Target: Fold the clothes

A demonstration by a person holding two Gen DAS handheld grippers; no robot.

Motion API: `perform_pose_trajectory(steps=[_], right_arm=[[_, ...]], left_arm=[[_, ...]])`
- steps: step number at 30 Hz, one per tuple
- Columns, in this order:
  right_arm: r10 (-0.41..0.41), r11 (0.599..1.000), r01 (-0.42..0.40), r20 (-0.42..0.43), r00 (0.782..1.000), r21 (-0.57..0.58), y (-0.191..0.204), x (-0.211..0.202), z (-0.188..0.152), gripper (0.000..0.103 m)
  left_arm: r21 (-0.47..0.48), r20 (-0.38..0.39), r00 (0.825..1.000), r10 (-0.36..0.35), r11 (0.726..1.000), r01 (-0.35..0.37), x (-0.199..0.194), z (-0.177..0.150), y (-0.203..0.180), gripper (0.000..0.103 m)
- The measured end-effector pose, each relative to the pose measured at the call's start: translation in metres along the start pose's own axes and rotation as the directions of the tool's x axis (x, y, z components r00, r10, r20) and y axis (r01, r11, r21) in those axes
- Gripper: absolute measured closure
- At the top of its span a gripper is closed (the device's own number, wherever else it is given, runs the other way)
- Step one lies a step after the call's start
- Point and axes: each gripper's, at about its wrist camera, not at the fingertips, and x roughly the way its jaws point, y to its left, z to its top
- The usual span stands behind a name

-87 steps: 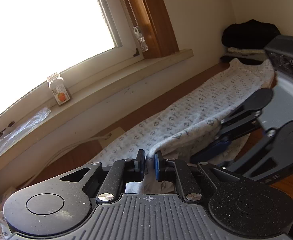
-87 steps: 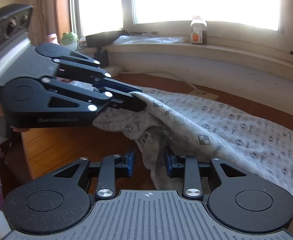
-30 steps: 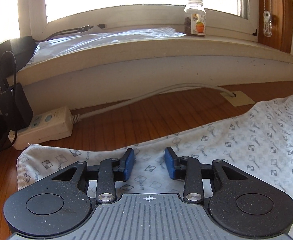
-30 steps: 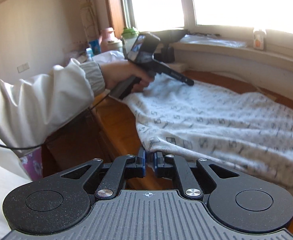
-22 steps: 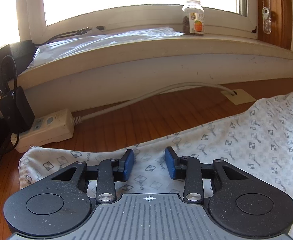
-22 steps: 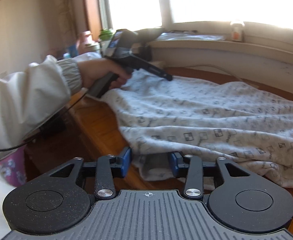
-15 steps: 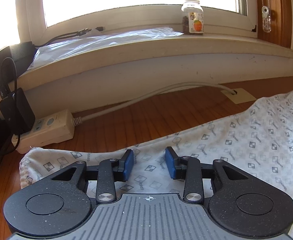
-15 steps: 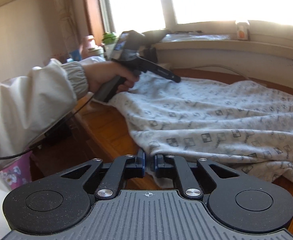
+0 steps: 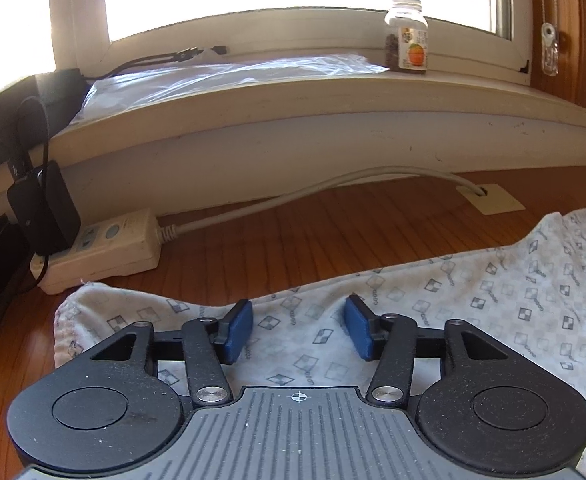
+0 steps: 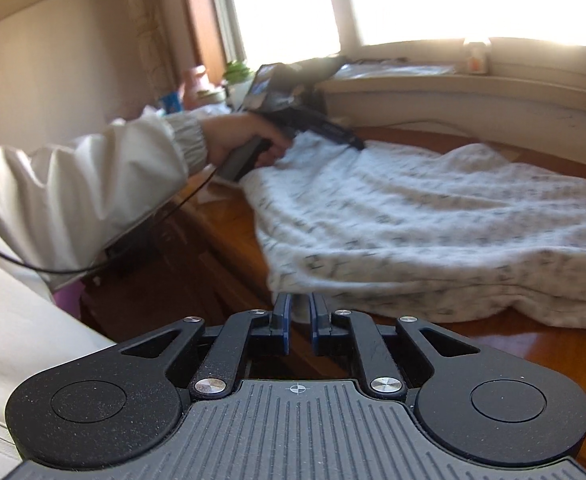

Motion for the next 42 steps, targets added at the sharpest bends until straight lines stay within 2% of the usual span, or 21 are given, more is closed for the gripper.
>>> perform_pose_trajectory(steps=[1, 5, 9, 12, 16, 17, 18, 21, 23, 24, 25, 26, 27, 29, 33, 42], right_arm=[[-0.026, 1.0, 0.026, 0.011, 1.0, -0.008, -0.005, -0.002, 0.003, 0.082], [-0.13, 0.991, 0.13, 0.05, 0.99, 0.006, -0.039, 0.002, 0.014, 0.075], [-0.267, 0.963, 0.266, 0.056, 0.962, 0.034, -0.086, 0.02, 0.022, 0.07], [-0.308, 0.947, 0.301, 0.043, 0.951, 0.112, -0.117, 0.029, 0.023, 0.067], [-0.307, 0.942, 0.299, 0.028, 0.951, 0.153, -0.13, 0.033, 0.022, 0.062], [-0.315, 0.94, 0.308, 0.028, 0.949, 0.15, -0.13, 0.033, 0.022, 0.061], [-0.322, 0.938, 0.315, 0.021, 0.947, 0.145, -0.129, 0.033, 0.022, 0.06], [-0.318, 0.94, 0.313, 0.019, 0.948, 0.137, -0.127, 0.034, 0.022, 0.06], [-0.317, 0.94, 0.311, 0.021, 0.948, 0.138, -0.126, 0.033, 0.021, 0.06], [-0.318, 0.94, 0.312, 0.021, 0.948, 0.141, -0.126, 0.033, 0.021, 0.06], [-0.32, 0.939, 0.315, 0.021, 0.947, 0.139, -0.126, 0.033, 0.021, 0.06], [-0.324, 0.938, 0.319, 0.02, 0.946, 0.135, -0.125, 0.033, 0.021, 0.06], [-0.328, 0.938, 0.323, 0.019, 0.945, 0.13, -0.124, 0.034, 0.021, 0.06], [-0.334, 0.937, 0.329, 0.018, 0.942, 0.12, -0.122, 0.034, 0.02, 0.06], [-0.341, 0.935, 0.337, 0.021, 0.94, 0.111, -0.12, 0.035, 0.02, 0.06], [-0.344, 0.934, 0.34, 0.025, 0.939, 0.112, -0.12, 0.036, 0.021, 0.058]], left_arm=[[-0.004, 0.008, 1.0, 0.002, 1.0, -0.002, -0.006, -0.001, 0.006, 0.042], [-0.047, 0.067, 0.998, 0.016, 0.999, -0.013, -0.04, -0.007, 0.038, 0.035], [-0.058, 0.059, 0.996, 0.064, 0.997, -0.06, -0.062, -0.017, 0.068, 0.03], [-0.072, 0.053, 0.995, 0.086, 0.994, -0.082, -0.065, -0.02, 0.079, 0.028], [-0.099, 0.063, 0.991, 0.115, 0.989, -0.108, -0.066, -0.017, 0.086, 0.028], [-0.105, 0.066, 0.99, 0.122, 0.988, -0.114, -0.066, -0.017, 0.087, 0.032], [-0.112, 0.068, 0.989, 0.129, 0.986, -0.121, -0.066, -0.016, 0.089, 0.051], [-0.131, 0.076, 0.986, 0.15, 0.981, -0.14, -0.067, -0.014, 0.093, 0.092], [-0.145, 0.08, 0.983, 0.165, 0.978, -0.152, -0.068, -0.013, 0.097, 0.093], [-0.151, 0.083, 0.982, 0.172, 0.976, -0.158, -0.068, -0.013, 0.098, 0.09], [-0.158, 0.085, 0.98, 0.179, 0.974, -0.164, -0.068, -0.012, 0.1, 0.081], [-0.164, 0.087, 0.979, 0.187, 0.972, -0.171, -0.068, -0.011, 0.101, 0.077], [-0.17, 0.087, 0.979, 0.187, 0.971, -0.17, -0.072, -0.016, 0.101, 0.06], [-0.181, 0.085, 0.98, 0.179, 0.97, -0.161, -0.084, -0.029, 0.096, 0.037], [-0.203, 0.082, 0.983, 0.163, 0.969, -0.143, -0.107, -0.056, 0.088, 0.031], [-0.251, 0.075, 0.989, 0.126, 0.962, -0.104, -0.159, -0.117, 0.069, 0.031]])
